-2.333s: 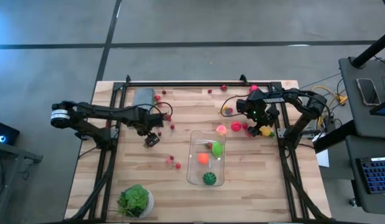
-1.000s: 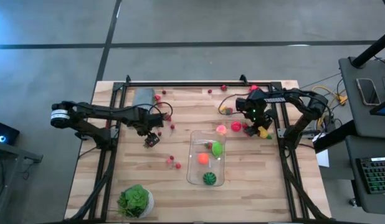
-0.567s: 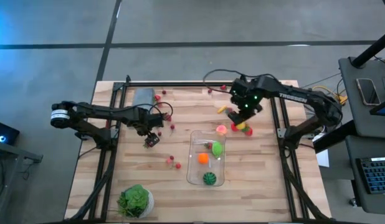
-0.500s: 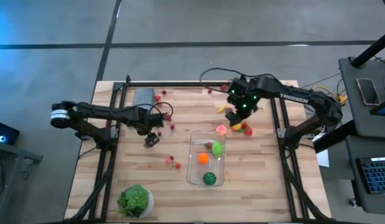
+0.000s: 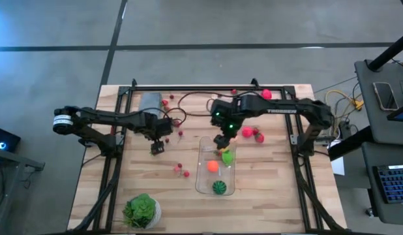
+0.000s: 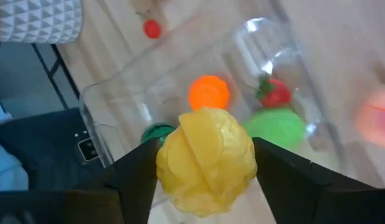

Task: Pick and placing Produce into tupperware
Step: Put the pineapple into the transparent bin, then put the strawberry into the transparent bin

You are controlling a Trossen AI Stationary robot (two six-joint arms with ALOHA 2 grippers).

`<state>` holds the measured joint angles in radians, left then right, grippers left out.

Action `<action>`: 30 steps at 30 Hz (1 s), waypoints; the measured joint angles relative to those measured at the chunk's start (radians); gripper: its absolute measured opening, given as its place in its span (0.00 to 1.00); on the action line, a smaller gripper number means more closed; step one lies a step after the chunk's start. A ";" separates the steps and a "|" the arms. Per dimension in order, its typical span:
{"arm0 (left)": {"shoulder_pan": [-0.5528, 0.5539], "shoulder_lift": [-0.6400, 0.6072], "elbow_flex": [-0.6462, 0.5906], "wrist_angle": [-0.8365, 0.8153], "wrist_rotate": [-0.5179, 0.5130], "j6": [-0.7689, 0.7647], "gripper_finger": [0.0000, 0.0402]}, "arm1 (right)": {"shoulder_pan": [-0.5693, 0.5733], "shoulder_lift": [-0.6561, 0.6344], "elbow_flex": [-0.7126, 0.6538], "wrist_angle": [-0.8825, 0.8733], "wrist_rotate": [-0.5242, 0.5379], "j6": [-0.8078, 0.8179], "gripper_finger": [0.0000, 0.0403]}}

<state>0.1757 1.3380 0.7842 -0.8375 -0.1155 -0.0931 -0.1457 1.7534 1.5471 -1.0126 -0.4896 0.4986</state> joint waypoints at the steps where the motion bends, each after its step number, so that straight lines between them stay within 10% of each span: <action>1: 0.000 0.000 0.002 0.001 0.000 0.005 0.65 | 0.008 0.014 0.024 0.001 0.000 0.005 0.64; 11: 0.000 -0.006 0.001 -0.019 -0.003 0.031 0.65 | 0.040 0.071 0.126 -0.008 0.071 0.065 0.87; 17: 0.001 -0.024 0.003 -0.004 -0.043 0.082 0.65 | 0.043 -0.006 0.159 -0.056 0.406 0.184 0.87; 24: 0.002 -0.038 0.003 0.003 -0.049 0.081 0.65 | -0.137 -0.068 0.099 -0.335 0.455 0.308 0.83; 30: 0.002 -0.039 0.003 0.020 -0.048 0.074 0.65 | -0.308 -0.075 0.024 -0.369 0.773 0.207 0.82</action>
<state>0.1776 1.2987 0.7872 -0.8174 -0.1632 -0.0190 -0.4536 1.6786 1.5716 -1.3811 0.2834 0.7061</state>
